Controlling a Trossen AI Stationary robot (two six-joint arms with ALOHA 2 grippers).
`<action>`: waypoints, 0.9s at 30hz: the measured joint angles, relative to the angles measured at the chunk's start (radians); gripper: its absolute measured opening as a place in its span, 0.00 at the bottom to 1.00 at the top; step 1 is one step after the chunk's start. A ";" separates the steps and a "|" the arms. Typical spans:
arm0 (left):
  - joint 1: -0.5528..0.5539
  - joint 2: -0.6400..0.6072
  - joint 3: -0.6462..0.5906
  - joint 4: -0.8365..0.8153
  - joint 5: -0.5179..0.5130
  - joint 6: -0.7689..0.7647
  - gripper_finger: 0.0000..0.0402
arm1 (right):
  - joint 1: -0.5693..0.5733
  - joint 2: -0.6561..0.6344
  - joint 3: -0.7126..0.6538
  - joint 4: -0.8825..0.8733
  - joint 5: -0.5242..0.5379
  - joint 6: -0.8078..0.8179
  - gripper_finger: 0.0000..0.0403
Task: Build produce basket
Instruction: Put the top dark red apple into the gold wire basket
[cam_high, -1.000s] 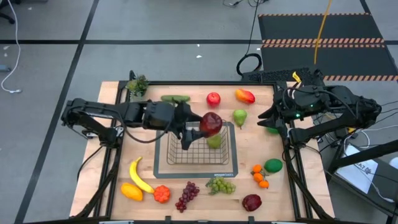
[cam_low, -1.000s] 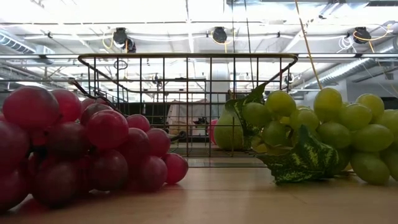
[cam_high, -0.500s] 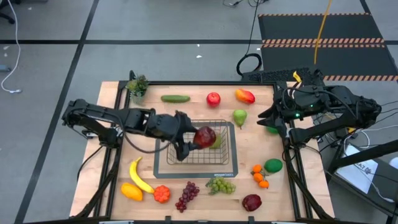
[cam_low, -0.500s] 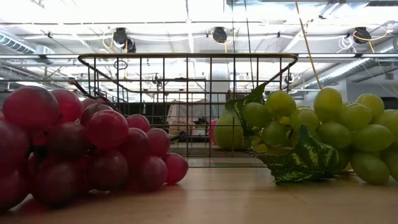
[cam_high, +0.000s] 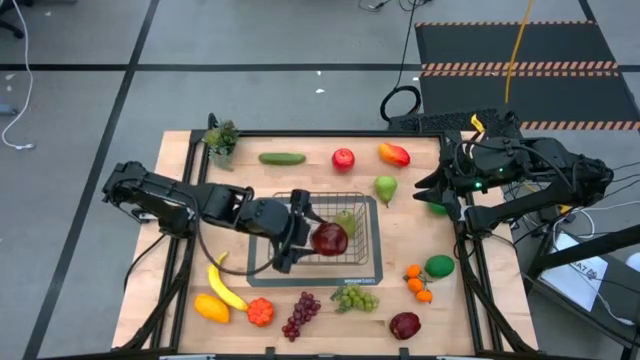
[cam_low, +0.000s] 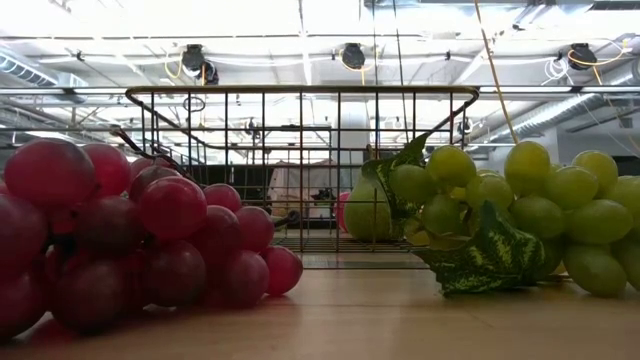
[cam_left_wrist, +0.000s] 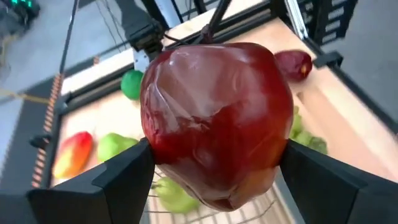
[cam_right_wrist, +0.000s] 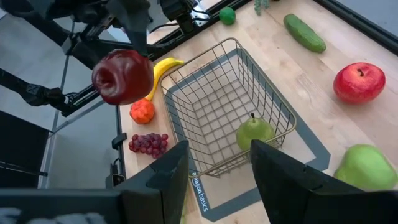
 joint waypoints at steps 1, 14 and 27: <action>0.001 0.000 0.000 0.000 0.000 0.031 0.80 | 0.000 0.000 0.000 0.000 0.000 0.000 0.41; 0.007 0.000 0.000 0.000 0.001 -0.036 0.80 | 0.000 0.000 0.000 0.000 0.027 0.026 0.41; 0.007 0.000 0.000 0.000 0.002 -0.789 0.80 | 0.000 0.001 0.000 0.000 0.056 0.026 0.41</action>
